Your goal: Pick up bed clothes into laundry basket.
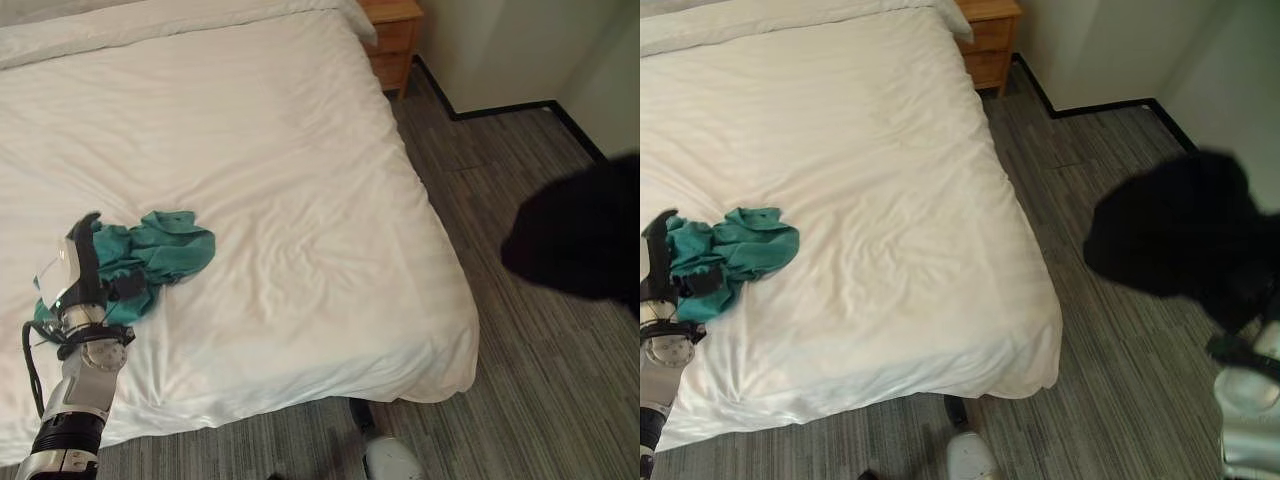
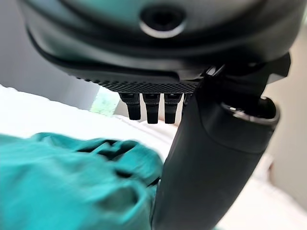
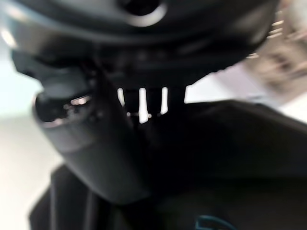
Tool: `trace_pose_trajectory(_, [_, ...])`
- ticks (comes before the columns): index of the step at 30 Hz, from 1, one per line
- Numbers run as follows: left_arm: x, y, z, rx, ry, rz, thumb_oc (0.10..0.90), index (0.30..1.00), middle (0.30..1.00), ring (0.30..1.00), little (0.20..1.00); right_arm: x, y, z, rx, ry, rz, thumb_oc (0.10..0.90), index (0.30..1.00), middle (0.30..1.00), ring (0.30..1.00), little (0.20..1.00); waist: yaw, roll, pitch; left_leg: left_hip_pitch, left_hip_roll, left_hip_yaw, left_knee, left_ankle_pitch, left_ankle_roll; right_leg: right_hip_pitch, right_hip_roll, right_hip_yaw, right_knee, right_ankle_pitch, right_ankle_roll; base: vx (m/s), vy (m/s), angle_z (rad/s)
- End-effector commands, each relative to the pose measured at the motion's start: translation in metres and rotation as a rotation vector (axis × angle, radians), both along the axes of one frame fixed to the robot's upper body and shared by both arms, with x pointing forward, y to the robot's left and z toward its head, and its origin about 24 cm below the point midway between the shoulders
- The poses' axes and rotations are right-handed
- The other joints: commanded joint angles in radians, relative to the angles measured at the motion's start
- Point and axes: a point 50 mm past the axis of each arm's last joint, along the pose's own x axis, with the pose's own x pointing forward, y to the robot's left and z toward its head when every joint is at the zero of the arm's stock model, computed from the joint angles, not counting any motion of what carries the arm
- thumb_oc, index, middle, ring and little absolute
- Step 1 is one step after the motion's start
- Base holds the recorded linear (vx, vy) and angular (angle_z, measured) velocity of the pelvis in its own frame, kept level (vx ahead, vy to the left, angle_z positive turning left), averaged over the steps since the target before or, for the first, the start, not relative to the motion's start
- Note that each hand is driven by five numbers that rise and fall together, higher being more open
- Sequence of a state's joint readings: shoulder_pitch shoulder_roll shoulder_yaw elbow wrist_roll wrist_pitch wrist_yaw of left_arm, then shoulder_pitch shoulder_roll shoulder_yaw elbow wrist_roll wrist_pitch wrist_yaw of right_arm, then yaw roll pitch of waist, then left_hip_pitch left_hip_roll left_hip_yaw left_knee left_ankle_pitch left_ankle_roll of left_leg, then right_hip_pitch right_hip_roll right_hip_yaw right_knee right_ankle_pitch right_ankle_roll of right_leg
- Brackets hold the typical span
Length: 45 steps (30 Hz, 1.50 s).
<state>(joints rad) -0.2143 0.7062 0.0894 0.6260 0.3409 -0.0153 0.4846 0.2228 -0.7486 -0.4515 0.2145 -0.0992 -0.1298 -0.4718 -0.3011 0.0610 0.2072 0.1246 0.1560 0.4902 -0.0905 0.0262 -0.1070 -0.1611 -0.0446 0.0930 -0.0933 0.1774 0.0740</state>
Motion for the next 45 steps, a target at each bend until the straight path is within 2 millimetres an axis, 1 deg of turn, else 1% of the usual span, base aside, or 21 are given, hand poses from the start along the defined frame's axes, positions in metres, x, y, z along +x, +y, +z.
trace_pose_trajectory(1, [-0.004,0.048,0.063,0.275,-0.01,0.132,0.8,0.9,0.9,0.9,0.9,-0.006,-0.009,0.02,-0.106,-0.018,-0.028,0.4,0.3,0.3,0.3,0.3,0.001,-0.023,-0.068,-0.042,0.021,-0.035,0.003,-0.069,-0.028,0.074,-0.11,-0.06,0.006,-0.158,0.125,-0.07,0.0,-0.12])
trace_pose_trajectory(5, [-0.02,0.082,0.051,0.356,0.284,0.257,0.8,0.9,0.9,0.9,0.9,-0.016,-0.019,-0.011,-0.016,0.091,-0.084,0.4,0.3,0.3,0.3,0.3,-0.027,-0.013,-0.043,-0.112,0.03,-0.029,0.003,-0.047,-0.032,-0.003,-0.1,-0.048,0.006,-0.134,0.122,-0.1,-0.002,-0.17])
trace_pose_trajectory(6, [-0.033,0.089,0.024,0.336,0.51,0.266,0.653,0.679,0.679,0.679,0.679,-0.015,-0.019,-0.02,0.056,0.085,-0.084,0.4,0.3,0.3,0.3,0.3,-0.037,-0.009,-0.03,-0.133,0.034,-0.025,0.003,-0.038,-0.034,-0.024,-0.094,-0.044,0.006,-0.129,0.121,-0.06,-0.006,-0.12])
trace_pose_trajectory(8, [-0.031,0.086,0.017,0.325,0.56,0.24,0.4,0.3,0.3,0.3,0.3,-0.015,-0.019,-0.022,0.079,0.084,-0.08,0.4,0.3,0.3,0.3,0.3,-0.033,-0.008,-0.027,-0.142,0.035,-0.024,0.003,-0.035,-0.034,-0.032,-0.093,-0.043,0.006,-0.129,0.121,-0.03,-0.002,-0.11])
trace_pose_trajectory(10, [-0.035,0.076,-0.01,0.17,0.566,0.216,0.4,0.3,0.3,0.3,0.3,-0.016,-0.019,-0.026,0.11,0.096,-0.076,0.4,0.3,0.3,0.3,0.3,-0.028,-0.009,-0.028,-0.146,0.036,-0.026,0.003,-0.032,-0.034,-0.033,-0.092,-0.044,0.006,-0.133,0.117,0.0,0.006,-0.35])
trace_pose_trajectory(13, [-0.025,0.069,-0.002,0.172,0.489,0.185,0.4,0.3,0.3,0.3,0.3,-0.016,-0.02,-0.025,0.117,0.088,-0.074,0.4,0.3,0.3,0.3,0.3,-0.025,-0.011,-0.027,-0.131,0.035,-0.026,0.003,-0.036,-0.032,-0.017,-0.094,-0.041,0.006,-0.138,0.117,0.0,0.04,-0.07])
trace_pose_trajectory(16, [0.01,0.049,0.052,0.267,0.231,0.077,0.4,0.3,0.3,0.3,0.3,-0.017,-0.018,-0.027,0.137,0.091,-0.061,0.4,0.3,0.3,0.3,0.3,-0.014,-0.016,-0.028,-0.088,0.018,-0.032,0.003,-0.047,-0.023,0.033,-0.105,-0.047,0.006,-0.144,0.118,-0.01,0.125,-0.06])
trace_pose_trajectory(17, [0.009,0.049,0.052,0.267,0.232,0.078,0.4,0.3,0.3,0.3,0.3,-0.016,-0.018,-0.027,0.137,0.091,-0.06,0.4,0.3,0.3,0.3,0.3,-0.015,-0.018,-0.025,-0.084,0.017,-0.032,0.003,-0.048,-0.023,0.037,-0.105,-0.047,0.006,-0.145,0.119,0.01,0.087,0.09])
trace_pose_trajectory(20, [0.026,0.026,0.113,0.367,-0.072,0.008,0.4,0.3,0.3,0.3,0.3,-0.018,-0.012,-0.036,0.171,0.105,-0.046,0.4,0.3,0.3,0.3,0.3,-0.007,-0.035,-0.041,-0.041,-0.009,-0.045,0.003,-0.07,-0.007,0.086,-0.121,-0.056,0.006,-0.14,0.129,-0.01,0.157,0.14])
trace_pose_trajectory(24, [0.033,0.004,0.147,0.404,-0.286,-0.042,0.4,0.3,0.3,0.3,0.3,-0.021,-0.007,-0.044,0.185,0.126,-0.038,0.4,0.3,0.3,0.3,0.3,-0.01,-0.057,-0.052,-0.018,-0.028,-0.047,0.003,-0.084,0.005,0.108,-0.138,-0.058,0.006,-0.124,0.145,-0.02,0.127,0.08])
trace_pose_trajectory(27, [0.036,-0.027,0.174,0.345,-0.559,-0.13,0.4,0.3,0.3,0.3,0.3,-0.029,-0.001,-0.059,0.224,0.156,-0.055,0.4,0.3,0.3,0.3,0.3,-0.024,-0.084,-0.056,-0.006,-0.039,-0.047,0.003,-0.094,0.013,0.113,-0.154,-0.056,0.006,-0.088,0.169,-0.05,0.11,0.04])
trace_pose_trajectory(29, [0.027,-0.07,0.193,0.234,-0.834,-0.322,0.4,0.3,0.3,0.3,0.3,-0.032,0.006,-0.073,0.272,0.155,-0.07,0.4,0.3,0.3,0.3,0.3,-0.043,-0.112,-0.058,0.004,-0.038,-0.011,0.003,-0.101,0.014,0.091,-0.153,-0.036,0.006,-0.011,0.188,-0.06,0.056,-0.02])
trace_pose_trajectory(30, [0.026,-0.07,0.193,0.233,-0.834,-0.322,0.4,0.3,0.3,0.3,0.3,-0.032,0.006,-0.073,0.271,0.155,-0.07,0.4,0.3,0.3,0.3,0.3,-0.04,-0.111,-0.058,0.005,-0.038,-0.008,0.003,-0.101,0.014,0.09,-0.152,-0.033,0.006,-0.009,0.188,-0.15,-0.005,-0.18])
trace_pose_trajectory(31, [0.022,-0.106,0.194,0.116,-0.942,-0.501,0.4,0.3,0.3,0.3,0.3,-0.03,0.014,-0.08,0.312,0.125,-0.068,0.4,0.3,0.3,0.3,0.3,-0.056,-0.121,-0.048,0.001,-0.022,0.011,0.003,-0.094,0.018,0.072,-0.145,-0.044,0.017,0.011,0.188,-0.12,-0.01,-0.28])
trace_pose_trajectory(32, [0.022,-0.106,0.193,0.114,-0.94,-0.503,0.4,0.3,0.3,0.3,0.3,-0.031,0.015,-0.08,0.312,0.126,-0.069,0.4,0.3,0.3,0.3,0.3,-0.054,-0.12,-0.048,0.002,-0.021,0.012,0.003,-0.094,0.018,0.073,-0.144,-0.043,0.017,0.011,0.188,-0.29,0.074,-0.42])
trace_pose_trajectory(34, [0.017,-0.142,0.172,-0.064,-0.938,-0.69,0.4,0.3,0.3,0.3,0.3,-0.012,0.034,-0.076,0.337,0.045,0.02,0.4,0.3,0.3,0.3,0.3,-0.054,-0.119,-0.04,-0.002,-0.007,0.058,0.003,-0.084,0.038,0.08,-0.149,-0.097,0.109,-0.063,0.166,-0.26,0.131,-0.46])
trace_pose_trajectory(37, [0.014,-0.162,0.147,-0.183,-0.865,-0.776,0.4,0.3,0.3,0.3,0.3,-0.007,0.046,-0.071,0.356,-0.027,0.066,0.4,0.3,0.3,0.3,0.3,-0.045,-0.121,-0.047,0.02,-0.004,0.07,0.003,-0.101,0.047,0.101,-0.132,-0.121,0.204,-0.131,0.146,-0.16,0.085,-0.88])
trace_pose_trajectory(41, [0.01,-0.192,0.125,-0.324,-0.783,-0.9,0.4,0.3,0.3,0.3,0.3,0.01,0.067,-0.06,0.358,-0.103,0.17,0.4,0.3,0.3,0.3,0.3,-0.021,-0.124,-0.082,0.03,0.018,0.171,0.003,-0.074,0.067,0.149,-0.175,-0.262,0.348,-0.168,0.124,-0.23,-0.027,-0.61])
trace_pose_trajectory(42, [0.013,-0.204,0.118,-0.393,-0.743,-0.936,0.4,0.3,0.3,0.3,0.3,0.025,0.079,-0.052,0.338,-0.12,0.243,0.4,0.3,0.3,0.3,0.3,0.007,-0.122,-0.101,0.029,0.033,0.234,0.003,-0.055,0.071,0.19,-0.228,-0.367,0.37,-0.157,0.12,-0.34,-0.14,-1.07])
trace_pose_trajectory(44, [0.014,-0.21,0.117,-0.403,-0.723,-0.959,0.4,0.3,0.3,0.3,0.3,0.031,0.085,-0.05,0.324,-0.117,0.273,0.4,0.3,0.3,0.3,0.3,0.027,-0.125,-0.11,0.03,0.039,0.262,0.003,-0.043,0.067,0.216,-0.25,-0.407,0.358,-0.135,0.125,-0.27,-0.174,-1.99])
trace_pose_trajectory(45, [0.013,-0.219,0.114,-0.434,-0.699,-1.0,0.4,0.3,0.3,0.3,0.3,0.043,0.094,-0.045,0.292,-0.114,0.325,0.4,0.3,0.3,0.3,0.3,0.066,-0.126,-0.128,0.027,0.066,0.325,0.009,-0.012,0.058,0.271,-0.298,-0.494,0.316,-0.082,0.139,-0.18,-0.155,-2.19])
